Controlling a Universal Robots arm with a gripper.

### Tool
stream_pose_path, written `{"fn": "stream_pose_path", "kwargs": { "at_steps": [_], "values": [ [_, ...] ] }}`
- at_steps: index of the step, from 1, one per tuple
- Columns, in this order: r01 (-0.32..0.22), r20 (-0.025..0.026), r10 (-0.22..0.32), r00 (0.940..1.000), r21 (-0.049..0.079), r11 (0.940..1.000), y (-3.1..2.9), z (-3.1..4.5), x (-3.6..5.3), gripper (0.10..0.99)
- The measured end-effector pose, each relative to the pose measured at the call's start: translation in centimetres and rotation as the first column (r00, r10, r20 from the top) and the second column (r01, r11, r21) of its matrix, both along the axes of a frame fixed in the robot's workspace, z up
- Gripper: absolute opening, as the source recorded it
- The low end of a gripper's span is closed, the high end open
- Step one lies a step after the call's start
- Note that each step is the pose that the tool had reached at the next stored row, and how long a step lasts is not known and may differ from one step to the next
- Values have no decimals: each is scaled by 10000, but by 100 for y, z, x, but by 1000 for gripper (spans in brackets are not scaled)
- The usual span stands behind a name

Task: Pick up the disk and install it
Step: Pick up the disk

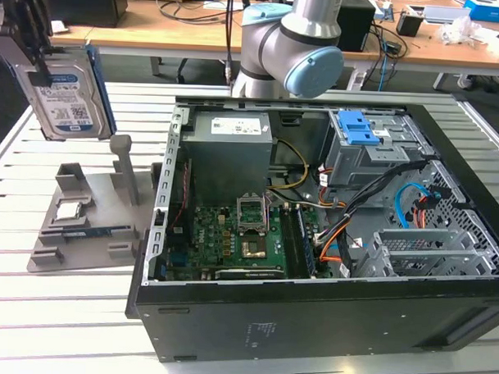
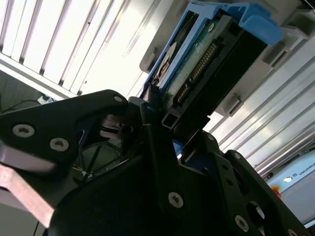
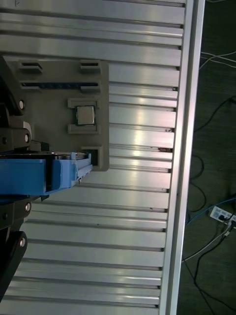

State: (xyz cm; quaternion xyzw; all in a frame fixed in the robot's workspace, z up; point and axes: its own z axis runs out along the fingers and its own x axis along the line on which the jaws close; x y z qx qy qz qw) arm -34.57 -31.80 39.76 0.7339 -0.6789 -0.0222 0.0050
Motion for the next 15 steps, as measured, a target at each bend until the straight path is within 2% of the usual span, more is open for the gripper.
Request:
{"fn": "stream_pose_path", "kwargs": {
  "at_steps": [10,15],
  "values": [
    [-1,1,1,10000,0,10000,3,212,0,365],
    [0,1,0,10000,0,10000,4,291,0,365]
  ]
}}
